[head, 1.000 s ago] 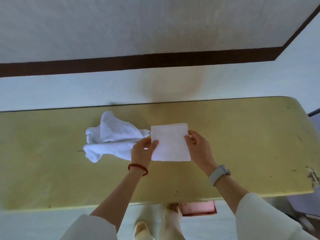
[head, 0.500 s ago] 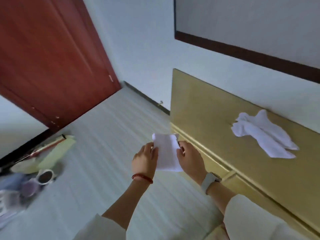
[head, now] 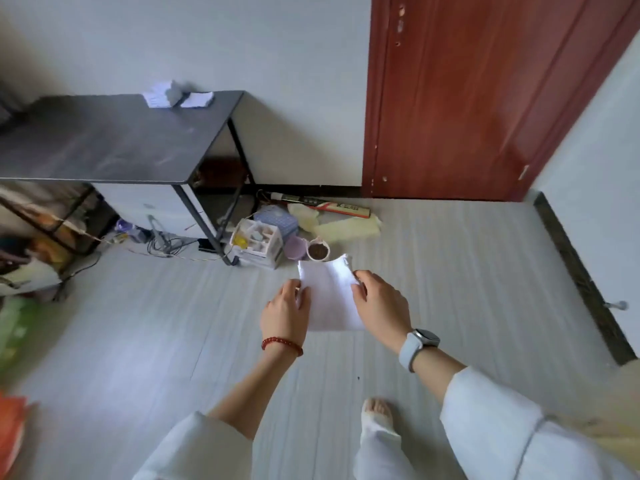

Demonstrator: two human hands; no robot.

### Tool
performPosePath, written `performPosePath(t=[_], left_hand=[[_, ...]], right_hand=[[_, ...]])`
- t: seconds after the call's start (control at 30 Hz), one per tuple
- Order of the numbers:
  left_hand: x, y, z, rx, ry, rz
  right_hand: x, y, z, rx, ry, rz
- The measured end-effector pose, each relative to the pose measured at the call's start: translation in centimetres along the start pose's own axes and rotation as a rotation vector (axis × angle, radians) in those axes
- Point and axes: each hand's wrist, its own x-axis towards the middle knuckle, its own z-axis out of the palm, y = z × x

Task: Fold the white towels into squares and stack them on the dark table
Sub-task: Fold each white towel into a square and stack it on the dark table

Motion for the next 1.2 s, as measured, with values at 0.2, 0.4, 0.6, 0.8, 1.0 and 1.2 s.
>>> performPosePath(t=[0.2,0.4,0.6,0.8,1.0,1.2], left_hand=[[11.0,-7.8,-4.1,0.0,0.106,-0.176],[27.1,-13.3,-8.5,0.012,0.171,-0.294],[37.7,-19.8,-14.4,0.017,0.175,-0.448],[46.0,-29.0,-18.8,0.068,0.197,-0.526],[59.5,-39.2,-21.5,0.044,0.217,-0.485],[75.0,-49.4,-25.6,-0.189,0.041,-0.445]], right_hand=[[11.4,-9.2,7.8,0.033,-0.127,-0.138],[26.8,-18.9,14.4,0.12,-0.201,-0.239],[37.0,-29.4,21.6,0.18,-0.519,-0.278],[43.8,-38.3,29.1,0.275,-0.636,-0.317],[52.8,-47.4,38.5,0.298,-0.53,-0.277],[61.8,-57.0,46.2,0.271,-0.43,-0.101]])
